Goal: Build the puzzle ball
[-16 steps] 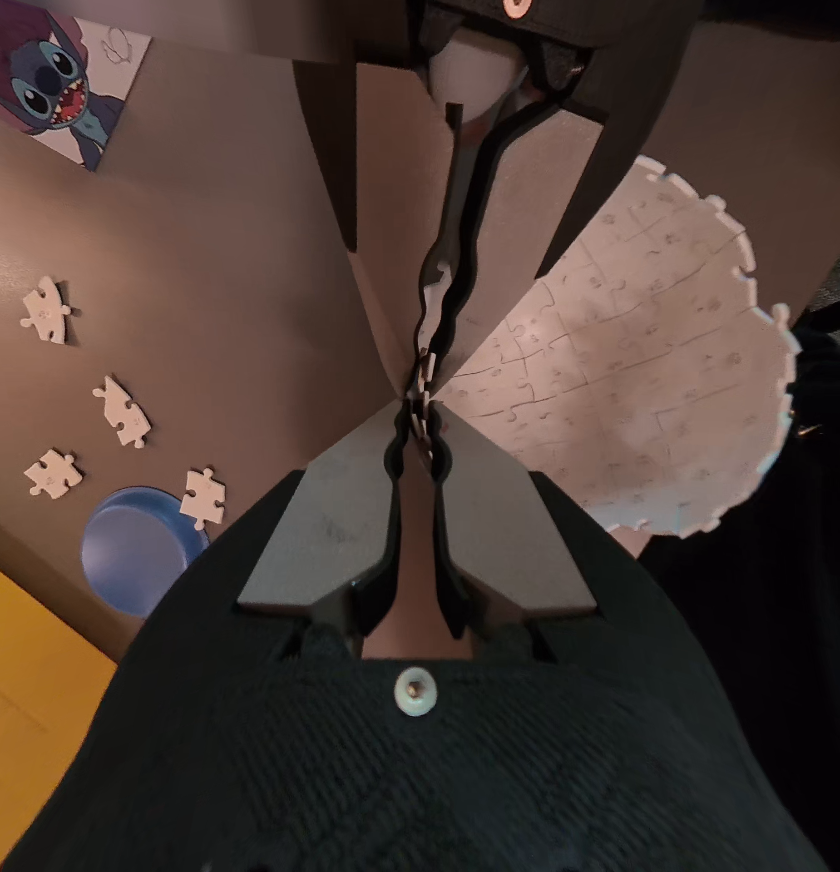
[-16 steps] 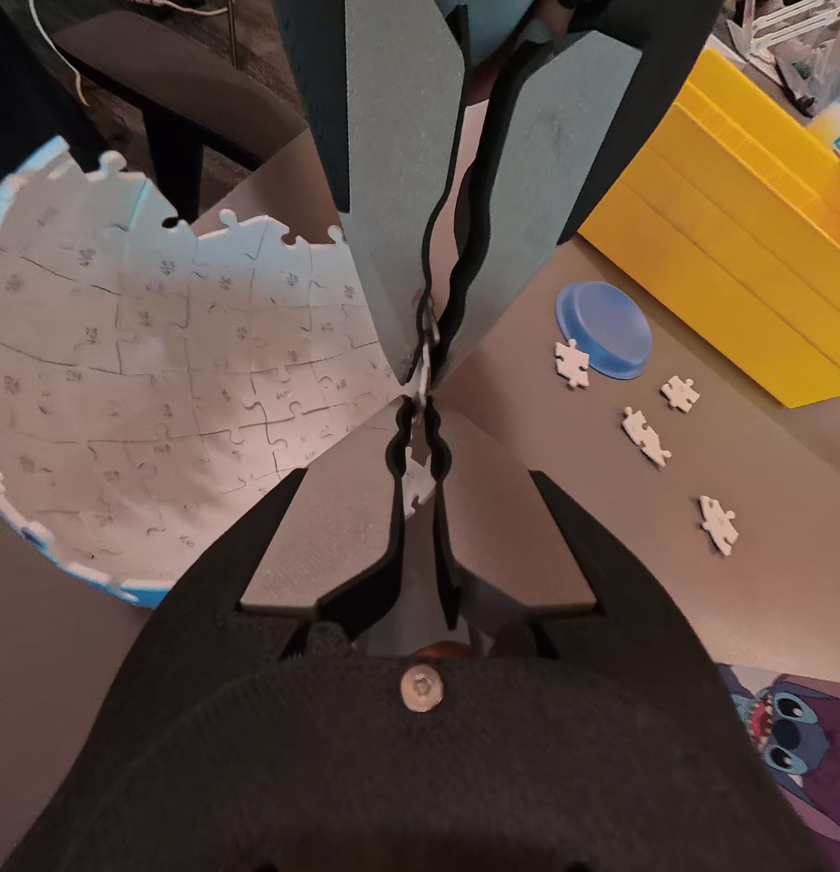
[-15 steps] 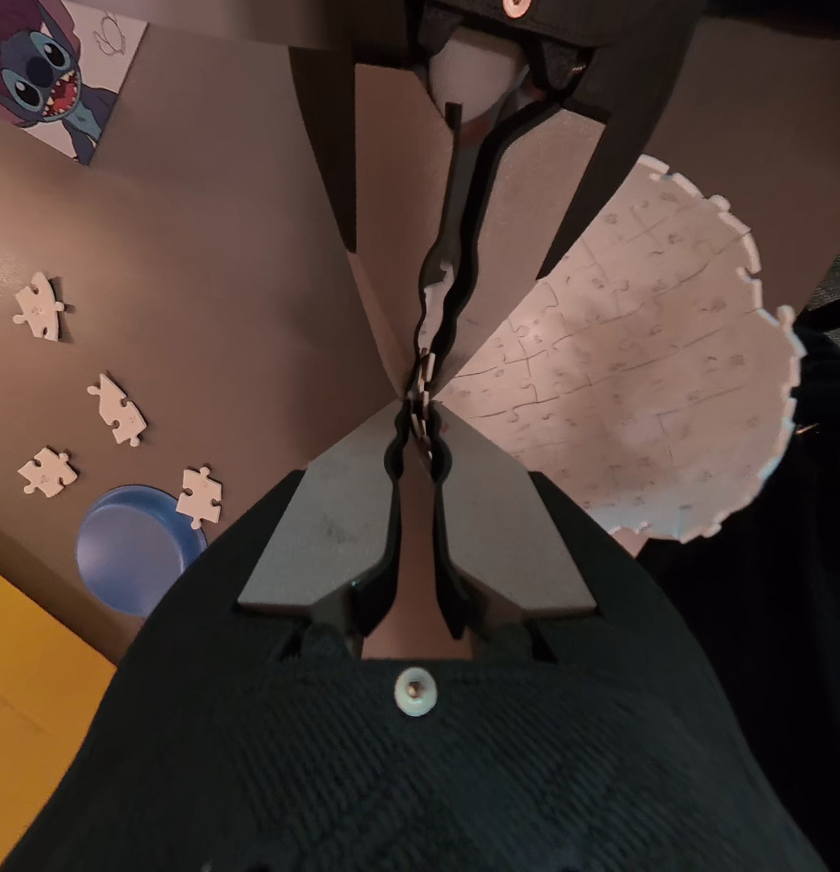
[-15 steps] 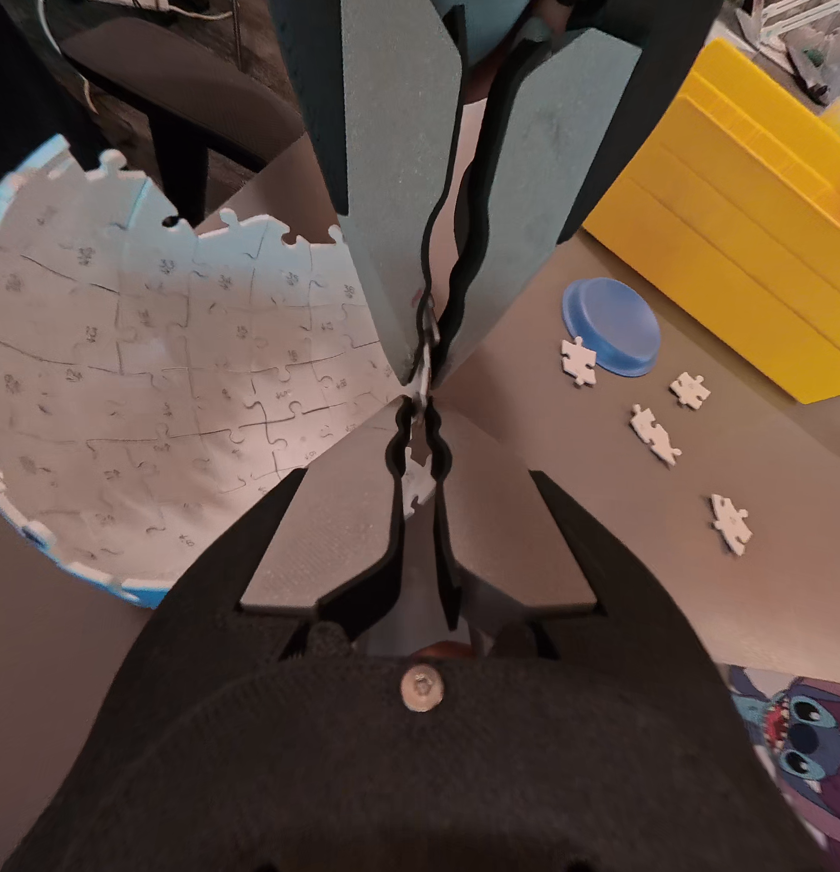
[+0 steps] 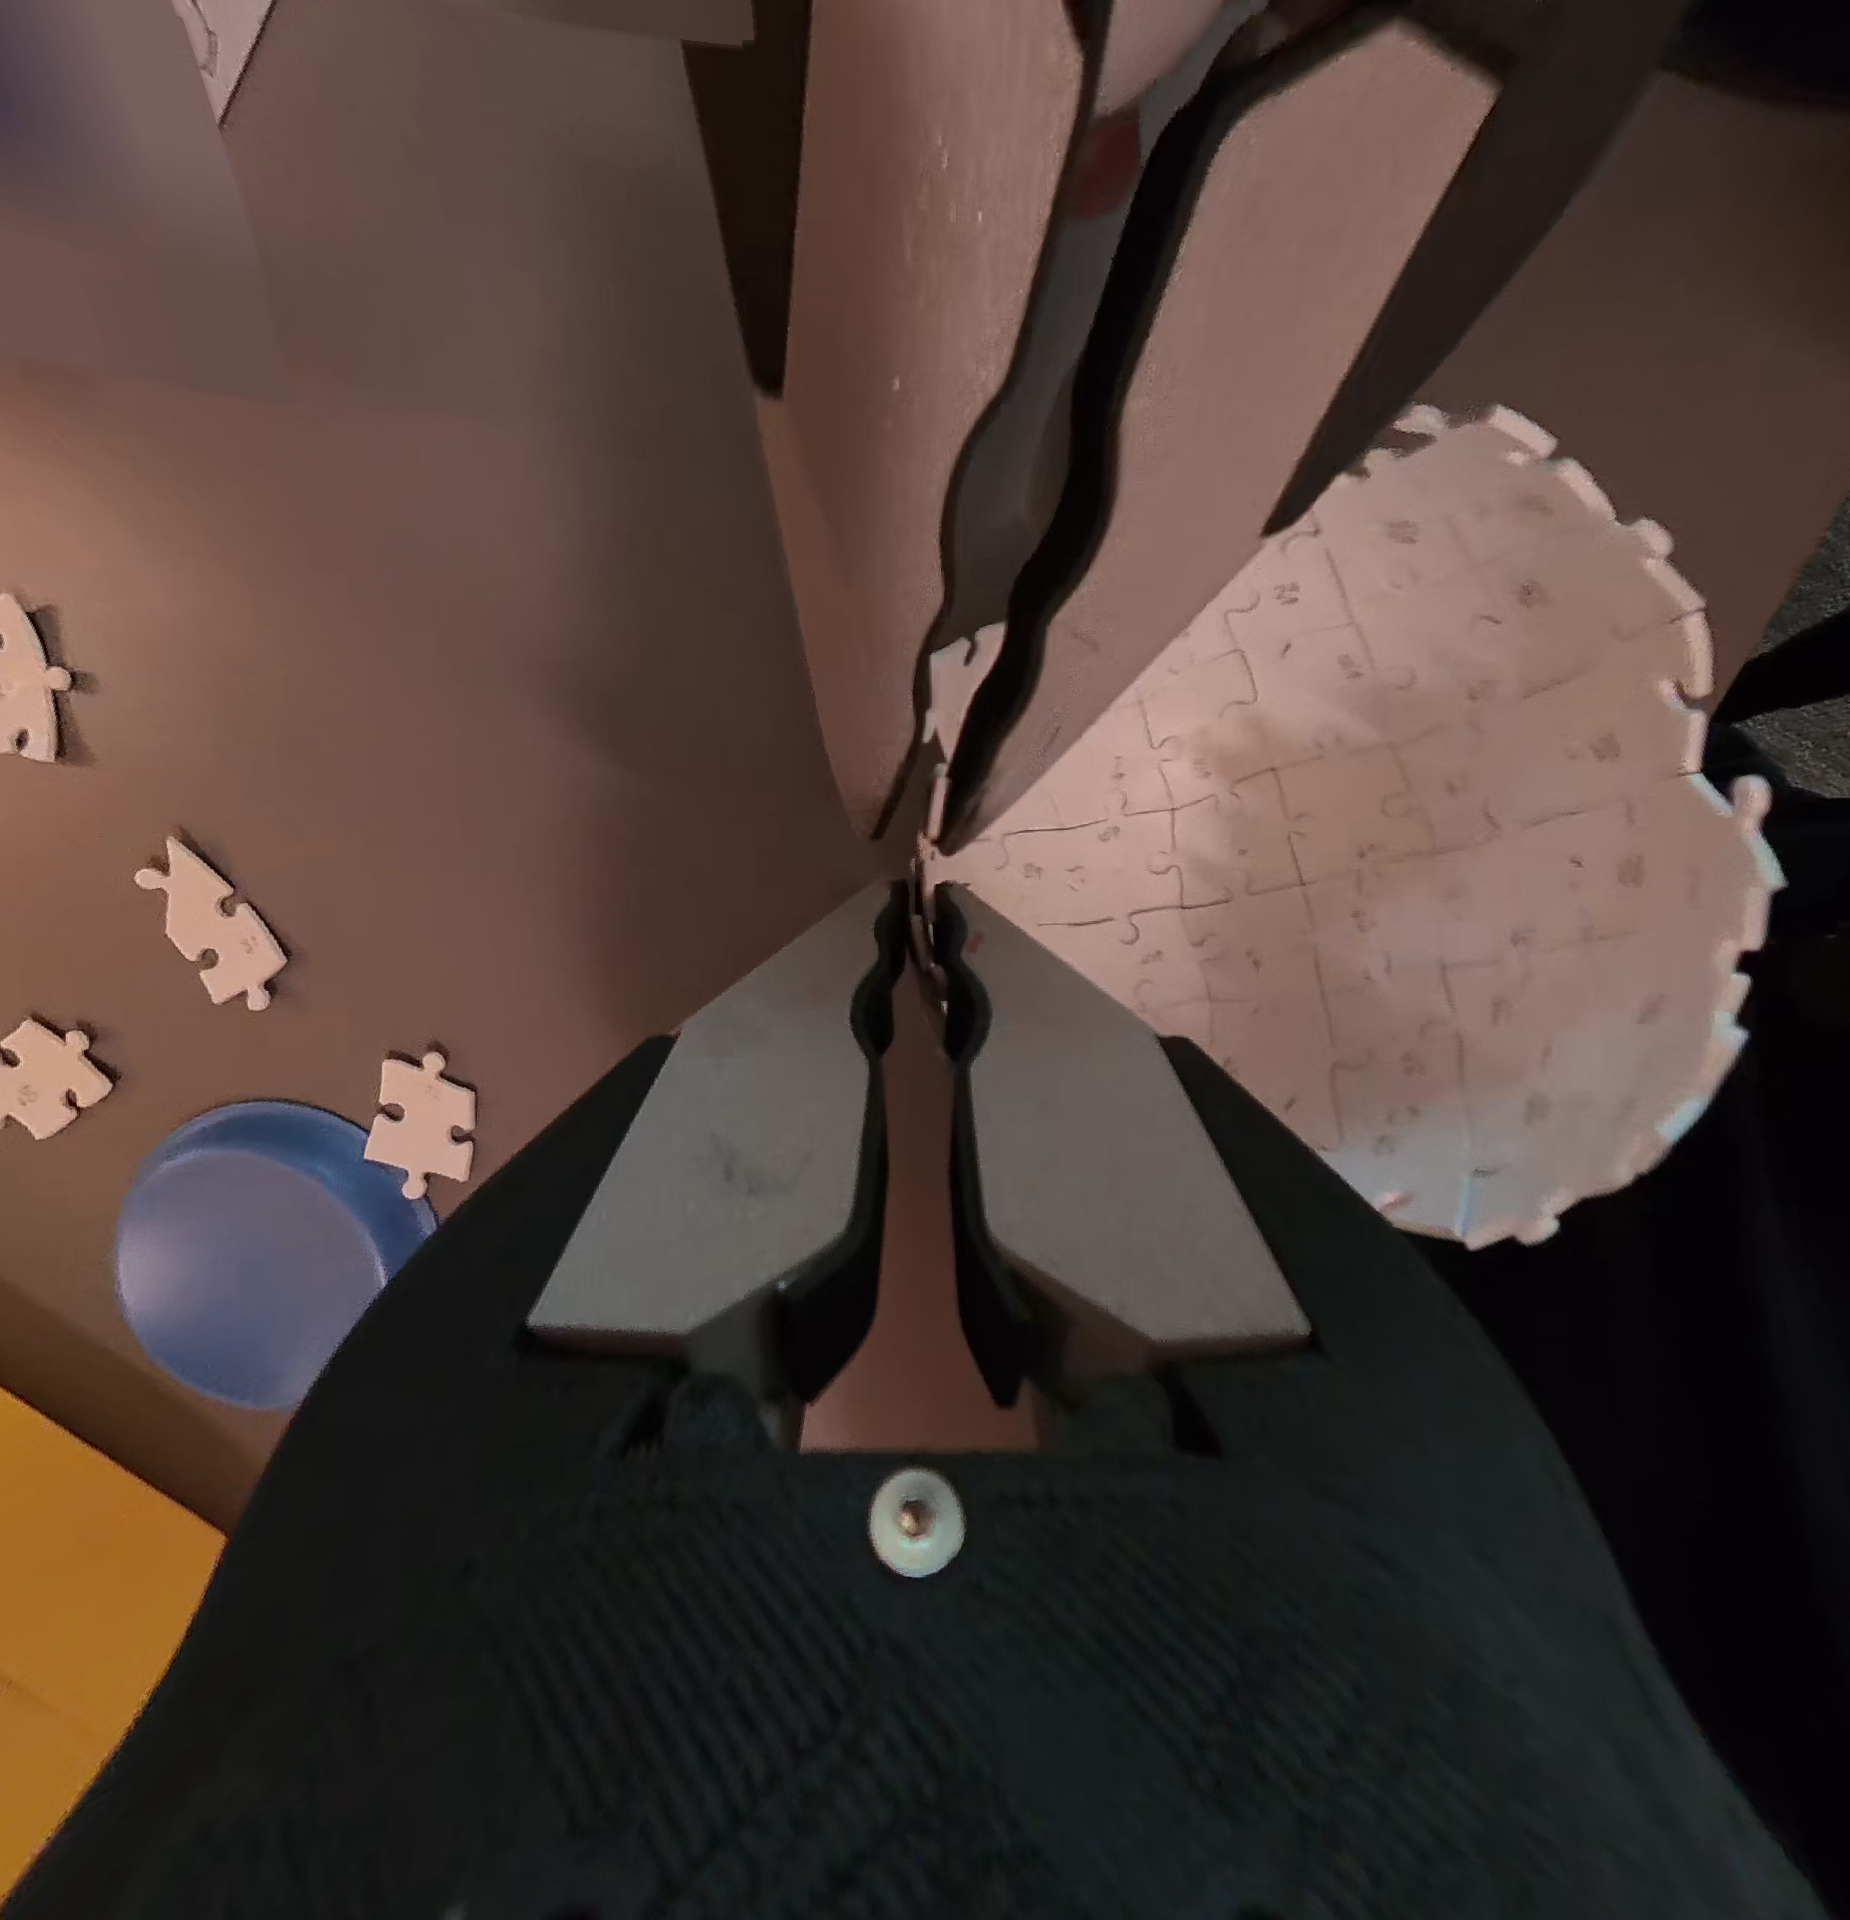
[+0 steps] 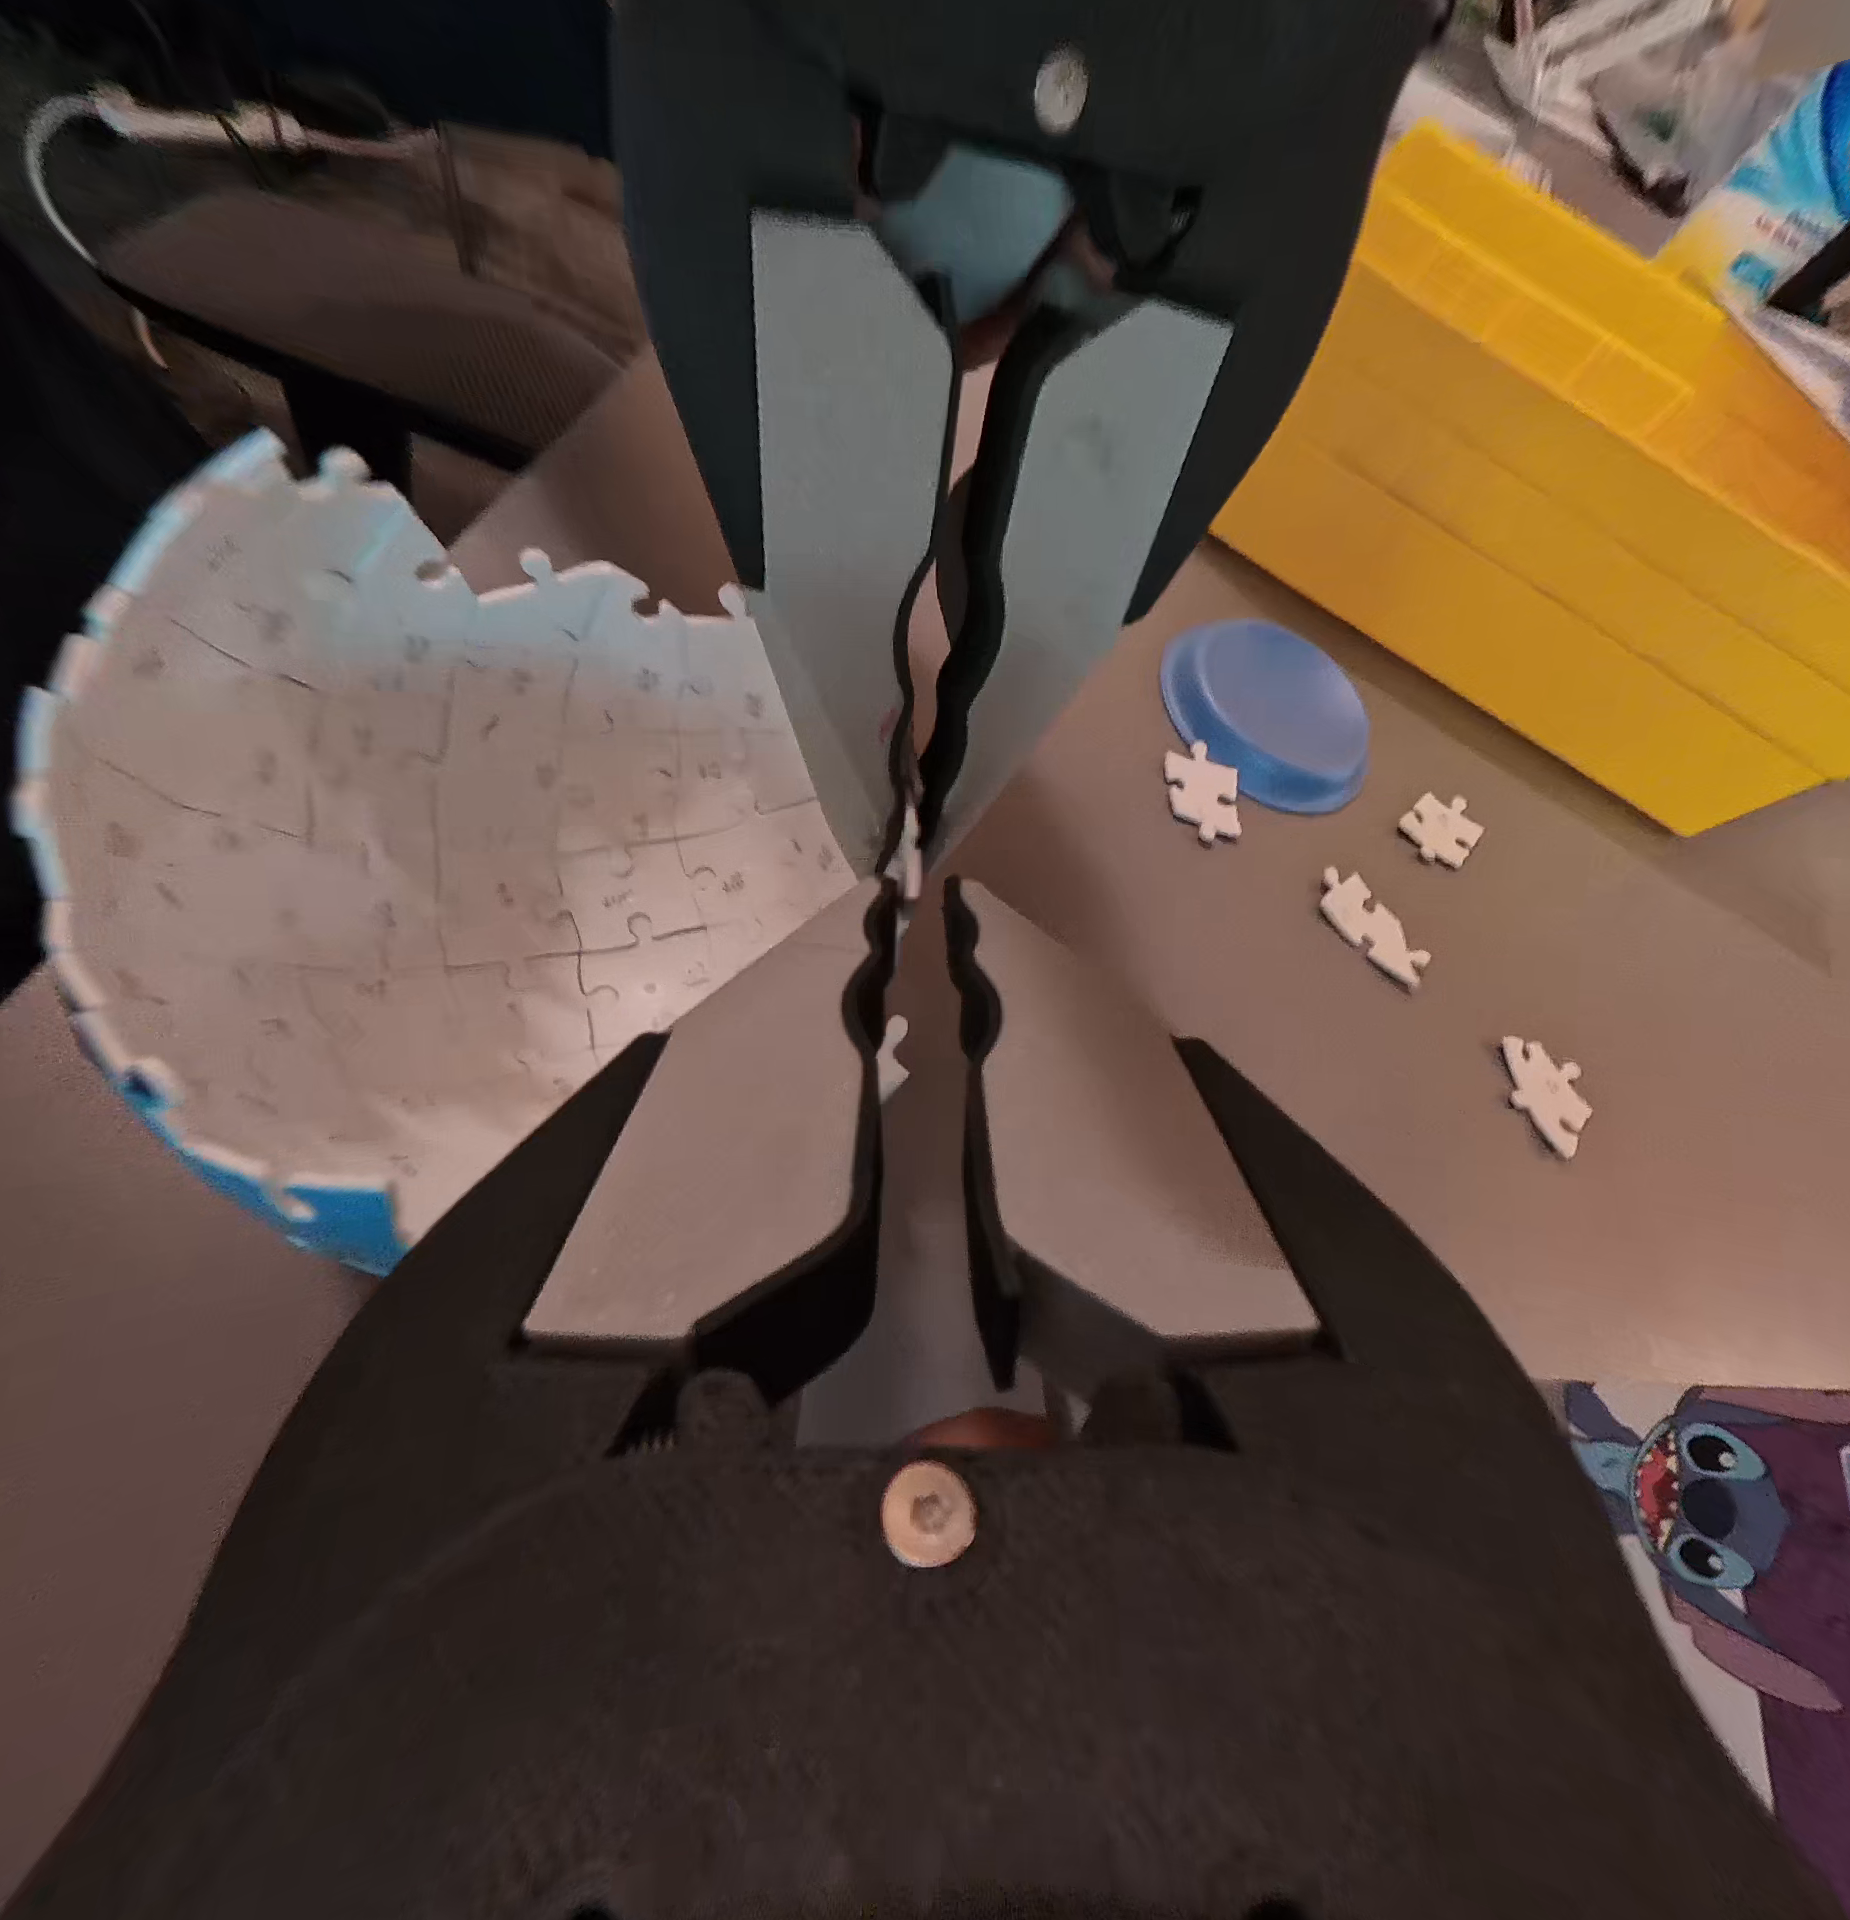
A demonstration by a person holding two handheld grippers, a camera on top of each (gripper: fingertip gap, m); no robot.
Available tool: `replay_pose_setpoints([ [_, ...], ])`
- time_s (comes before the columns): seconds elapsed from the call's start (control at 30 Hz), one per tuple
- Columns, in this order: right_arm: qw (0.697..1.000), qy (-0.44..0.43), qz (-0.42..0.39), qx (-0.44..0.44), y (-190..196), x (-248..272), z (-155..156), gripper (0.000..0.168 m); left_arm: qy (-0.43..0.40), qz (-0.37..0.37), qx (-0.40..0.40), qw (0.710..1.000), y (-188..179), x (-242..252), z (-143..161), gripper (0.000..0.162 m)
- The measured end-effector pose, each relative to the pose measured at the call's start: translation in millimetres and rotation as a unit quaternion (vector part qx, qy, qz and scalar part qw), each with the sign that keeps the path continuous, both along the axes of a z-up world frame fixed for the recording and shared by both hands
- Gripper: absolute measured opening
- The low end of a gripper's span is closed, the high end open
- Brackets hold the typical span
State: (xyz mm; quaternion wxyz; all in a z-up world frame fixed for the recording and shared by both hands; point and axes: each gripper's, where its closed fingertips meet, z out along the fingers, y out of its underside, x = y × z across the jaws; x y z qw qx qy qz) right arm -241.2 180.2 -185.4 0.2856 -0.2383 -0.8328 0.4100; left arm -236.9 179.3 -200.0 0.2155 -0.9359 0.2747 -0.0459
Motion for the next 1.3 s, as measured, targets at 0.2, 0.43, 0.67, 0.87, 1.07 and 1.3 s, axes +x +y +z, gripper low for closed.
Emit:
replay_pose_setpoints([
  [0.2,0.997,-0.063,-0.037,-0.017,4.1,-6.1,-15.8,0.0,0.008,-0.013,-0.023,1.0,5.4,-8.8,-11.4,0.003],
  [0.43,0.992,-0.105,-0.071,-0.03,6.8,-11.6,-23.3,0.0,-0.008,-0.022,-0.033,0.999,4.2,-18.3,-18.5,0.009],
  [0.67,0.984,-0.14,-0.098,-0.044,15.8,-13.6,-31.4,0.0,-0.034,-0.031,-0.028,0.999,4.5,-30.9,-17.9,0.009],
  [0.87,0.963,-0.213,-0.137,-0.09,23.7,-16.3,-40.9,0.0,-0.083,-0.047,-0.055,0.994,15.2,-36.3,-30.2,0.008],
  [1.07,0.948,-0.263,-0.144,-0.108,26.5,-14.6,-42.3,0.0,-0.138,-0.07,-0.082,0.985,17.5,-33.9,-32.3,0.006],
  [1.3,0.927,-0.318,-0.156,-0.12,34.1,-15.2,-49.6,0.0,-0.141,-0.105,-0.089,0.98,29.4,-37.4,-37.8,0.008],
])
